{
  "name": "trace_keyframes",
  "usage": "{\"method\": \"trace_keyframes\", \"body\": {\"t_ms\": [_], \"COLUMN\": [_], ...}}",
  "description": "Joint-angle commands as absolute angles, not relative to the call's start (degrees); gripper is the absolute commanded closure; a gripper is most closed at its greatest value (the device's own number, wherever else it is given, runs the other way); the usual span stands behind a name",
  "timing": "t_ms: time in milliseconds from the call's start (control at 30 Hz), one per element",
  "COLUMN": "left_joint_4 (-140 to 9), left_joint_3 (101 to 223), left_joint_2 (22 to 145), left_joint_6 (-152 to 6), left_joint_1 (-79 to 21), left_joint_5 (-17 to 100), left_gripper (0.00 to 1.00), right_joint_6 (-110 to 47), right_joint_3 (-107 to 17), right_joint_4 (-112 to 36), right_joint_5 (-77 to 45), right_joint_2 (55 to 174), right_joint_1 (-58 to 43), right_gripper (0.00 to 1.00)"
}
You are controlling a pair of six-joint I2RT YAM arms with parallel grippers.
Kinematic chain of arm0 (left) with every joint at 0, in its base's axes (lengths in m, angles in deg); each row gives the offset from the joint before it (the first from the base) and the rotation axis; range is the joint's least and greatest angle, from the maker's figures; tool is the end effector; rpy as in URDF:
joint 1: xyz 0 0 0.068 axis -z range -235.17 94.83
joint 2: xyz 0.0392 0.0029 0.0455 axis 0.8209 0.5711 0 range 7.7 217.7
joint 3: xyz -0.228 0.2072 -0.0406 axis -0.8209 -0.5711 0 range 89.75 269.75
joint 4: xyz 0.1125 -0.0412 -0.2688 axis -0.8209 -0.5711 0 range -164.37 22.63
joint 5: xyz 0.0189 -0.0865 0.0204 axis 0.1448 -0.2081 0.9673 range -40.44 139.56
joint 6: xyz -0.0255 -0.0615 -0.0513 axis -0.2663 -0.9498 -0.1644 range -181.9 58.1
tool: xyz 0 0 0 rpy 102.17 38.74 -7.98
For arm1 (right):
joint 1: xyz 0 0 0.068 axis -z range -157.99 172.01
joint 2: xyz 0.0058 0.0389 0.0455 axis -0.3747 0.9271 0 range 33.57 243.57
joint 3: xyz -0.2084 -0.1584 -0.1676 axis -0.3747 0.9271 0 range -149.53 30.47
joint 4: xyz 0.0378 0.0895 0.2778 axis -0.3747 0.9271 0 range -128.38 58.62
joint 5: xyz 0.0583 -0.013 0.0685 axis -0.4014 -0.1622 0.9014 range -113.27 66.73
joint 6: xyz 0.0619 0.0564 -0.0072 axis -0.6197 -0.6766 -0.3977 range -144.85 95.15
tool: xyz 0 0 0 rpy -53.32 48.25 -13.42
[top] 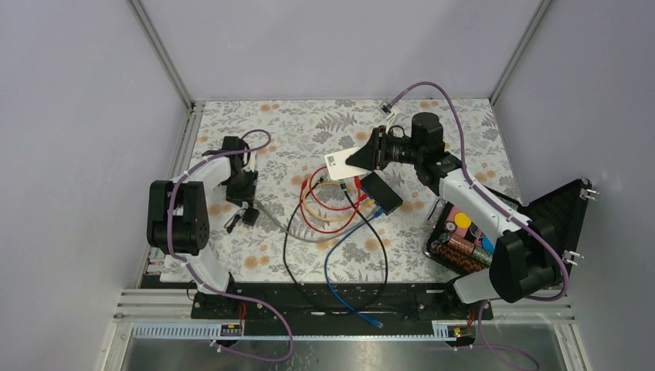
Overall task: Insert the plug into the switch port
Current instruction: Pick up the power from the center of the board.
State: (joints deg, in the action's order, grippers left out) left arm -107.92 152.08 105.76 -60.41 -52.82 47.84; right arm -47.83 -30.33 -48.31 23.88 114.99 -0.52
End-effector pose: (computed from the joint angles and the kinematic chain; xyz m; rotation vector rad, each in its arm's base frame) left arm 0.3592 -0.0171 0.1555 0.1026 2.9002 -0.0461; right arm 0.3300 0.1954 0.3477 -0.6326 1.7710 1.2787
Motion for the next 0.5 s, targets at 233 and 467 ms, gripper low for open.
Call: {"method": "trace_keyframes", "body": {"t_ms": [233, 467], "left_joint_4": [-104.73, -104.73], "left_joint_3": [154.86, 152.79], "left_joint_2": [109.07, 108.38], "left_joint_6": [-58.17, -58.57], "left_joint_1": [-52.80, -52.50], "left_joint_5": [47.85, 48.79], "left_gripper": [0.63, 0.89], "right_joint_6": [-47.43, -47.52], "right_joint_3": [-31.38, -31.83], "right_joint_4": [-49.89, -49.69], "right_joint_5": [25.13, 24.95], "right_joint_2": [111.47, 111.25], "right_joint_1": [-1.02, -1.02], "right_gripper": [1.00, 1.00]}}
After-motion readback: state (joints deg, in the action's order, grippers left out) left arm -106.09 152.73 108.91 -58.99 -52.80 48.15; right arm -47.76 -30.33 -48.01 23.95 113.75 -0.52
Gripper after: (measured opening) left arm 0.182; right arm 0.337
